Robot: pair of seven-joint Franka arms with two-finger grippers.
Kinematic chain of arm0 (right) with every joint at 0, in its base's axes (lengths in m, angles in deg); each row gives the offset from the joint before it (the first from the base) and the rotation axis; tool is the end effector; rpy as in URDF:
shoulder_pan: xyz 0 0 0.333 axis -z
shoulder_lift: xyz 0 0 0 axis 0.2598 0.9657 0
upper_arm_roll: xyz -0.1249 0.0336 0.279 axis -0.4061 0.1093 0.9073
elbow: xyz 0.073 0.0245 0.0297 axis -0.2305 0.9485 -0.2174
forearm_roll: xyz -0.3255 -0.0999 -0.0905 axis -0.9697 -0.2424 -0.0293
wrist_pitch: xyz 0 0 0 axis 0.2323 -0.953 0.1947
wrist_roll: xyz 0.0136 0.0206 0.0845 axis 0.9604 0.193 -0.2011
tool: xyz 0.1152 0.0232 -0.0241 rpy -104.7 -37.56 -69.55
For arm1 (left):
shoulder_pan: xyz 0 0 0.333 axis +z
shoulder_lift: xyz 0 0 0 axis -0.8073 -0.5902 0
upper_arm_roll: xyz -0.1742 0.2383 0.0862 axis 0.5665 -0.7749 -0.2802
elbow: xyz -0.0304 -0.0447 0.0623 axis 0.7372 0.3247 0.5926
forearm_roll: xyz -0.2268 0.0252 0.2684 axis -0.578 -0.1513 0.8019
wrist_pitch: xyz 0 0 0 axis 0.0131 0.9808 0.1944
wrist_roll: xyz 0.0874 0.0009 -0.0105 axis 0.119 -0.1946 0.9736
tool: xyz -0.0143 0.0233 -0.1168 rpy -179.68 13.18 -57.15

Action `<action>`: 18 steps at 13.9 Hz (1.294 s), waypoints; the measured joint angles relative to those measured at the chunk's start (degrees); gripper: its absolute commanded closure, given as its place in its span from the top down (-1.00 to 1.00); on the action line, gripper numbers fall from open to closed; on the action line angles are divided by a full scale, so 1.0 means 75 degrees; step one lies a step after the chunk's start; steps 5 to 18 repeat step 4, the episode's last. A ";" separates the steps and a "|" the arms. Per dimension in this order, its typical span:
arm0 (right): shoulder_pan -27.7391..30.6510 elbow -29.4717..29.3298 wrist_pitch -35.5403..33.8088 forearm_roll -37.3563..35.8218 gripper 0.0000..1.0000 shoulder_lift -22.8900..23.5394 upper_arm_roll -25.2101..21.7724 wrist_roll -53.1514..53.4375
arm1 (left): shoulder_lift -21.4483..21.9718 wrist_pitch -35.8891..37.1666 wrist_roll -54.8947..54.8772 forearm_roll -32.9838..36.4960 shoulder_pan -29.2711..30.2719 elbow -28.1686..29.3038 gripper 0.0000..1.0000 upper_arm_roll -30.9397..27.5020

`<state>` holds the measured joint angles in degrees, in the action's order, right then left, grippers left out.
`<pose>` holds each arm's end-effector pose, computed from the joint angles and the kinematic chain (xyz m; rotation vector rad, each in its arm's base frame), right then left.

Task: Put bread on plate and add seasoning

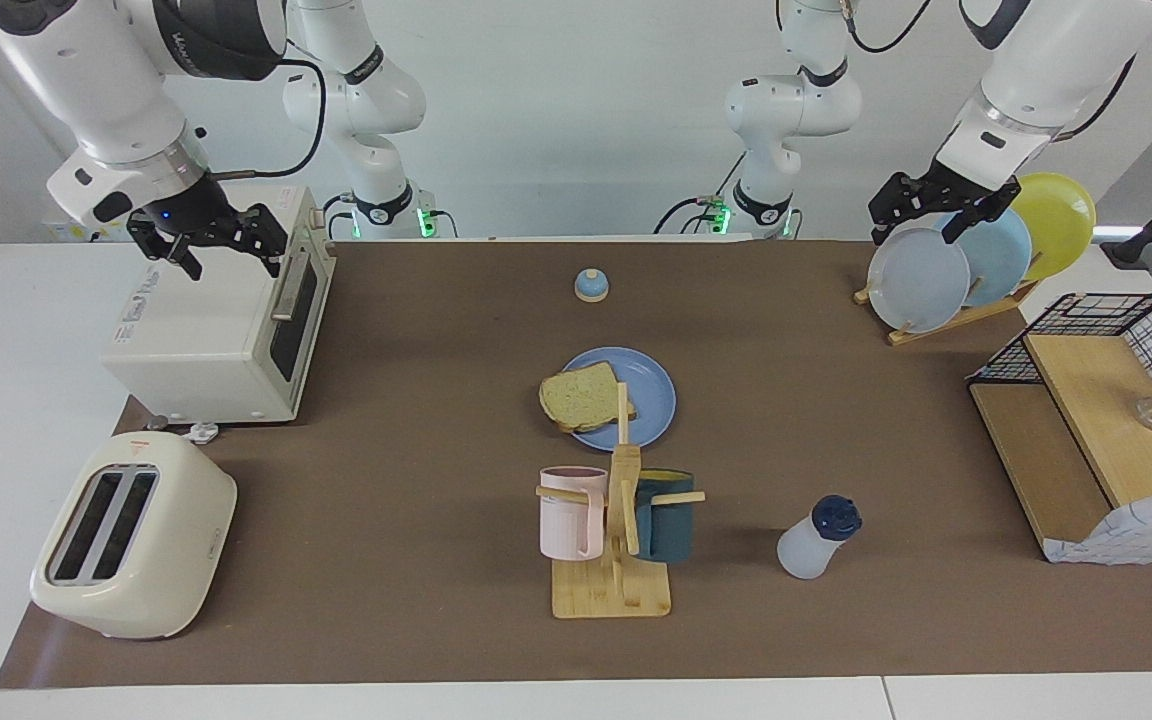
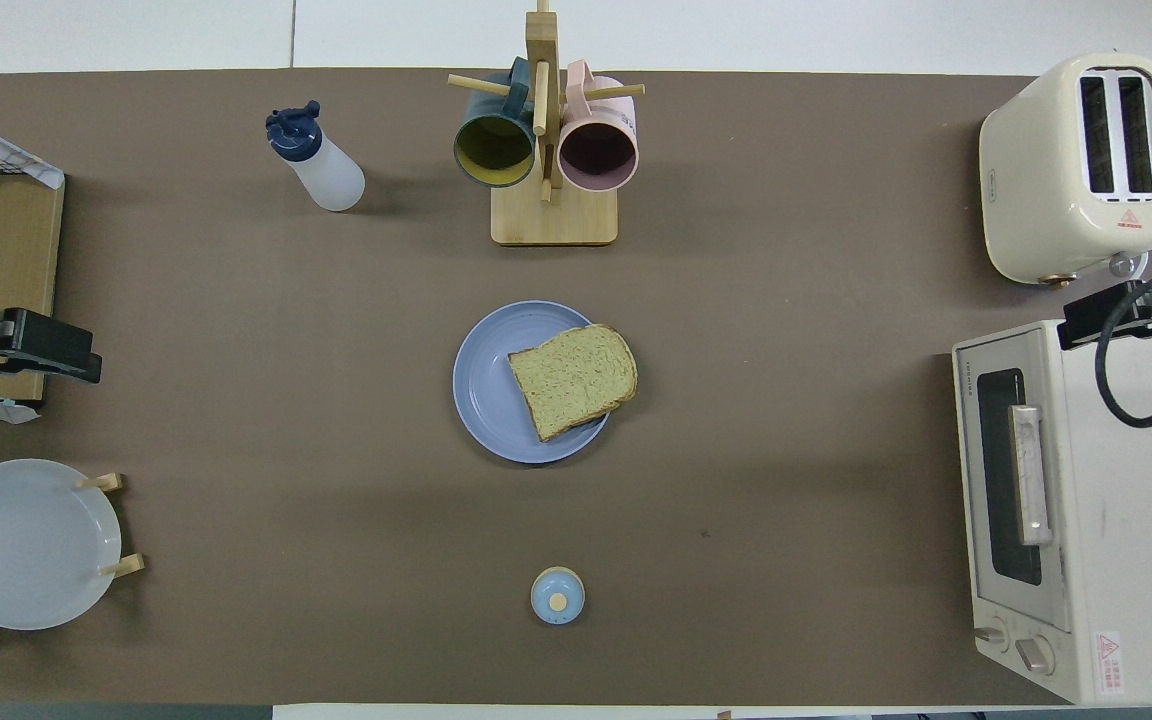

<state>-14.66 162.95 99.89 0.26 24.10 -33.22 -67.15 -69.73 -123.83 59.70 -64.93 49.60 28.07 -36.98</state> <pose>0.4986 -0.0242 0.5832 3.1249 0.0455 -0.1586 0.4721 -0.0476 0.6089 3.1231 -0.0784 -0.1822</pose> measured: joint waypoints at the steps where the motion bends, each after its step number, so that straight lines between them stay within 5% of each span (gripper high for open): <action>1: 0.0000 0.0000 0.0000 0.0000 1.00 0.0000 0.0000 0.0000 | -0.0005 -0.0013 0.0000 0.0000 0.0000 0.0001 1.00 -0.0004; 18: 0.0000 0.0000 0.0000 0.0000 1.00 0.0000 0.0000 0.0000 | -0.0028 -0.0028 0.0000 -0.0001 0.0000 0.0001 1.00 -0.0004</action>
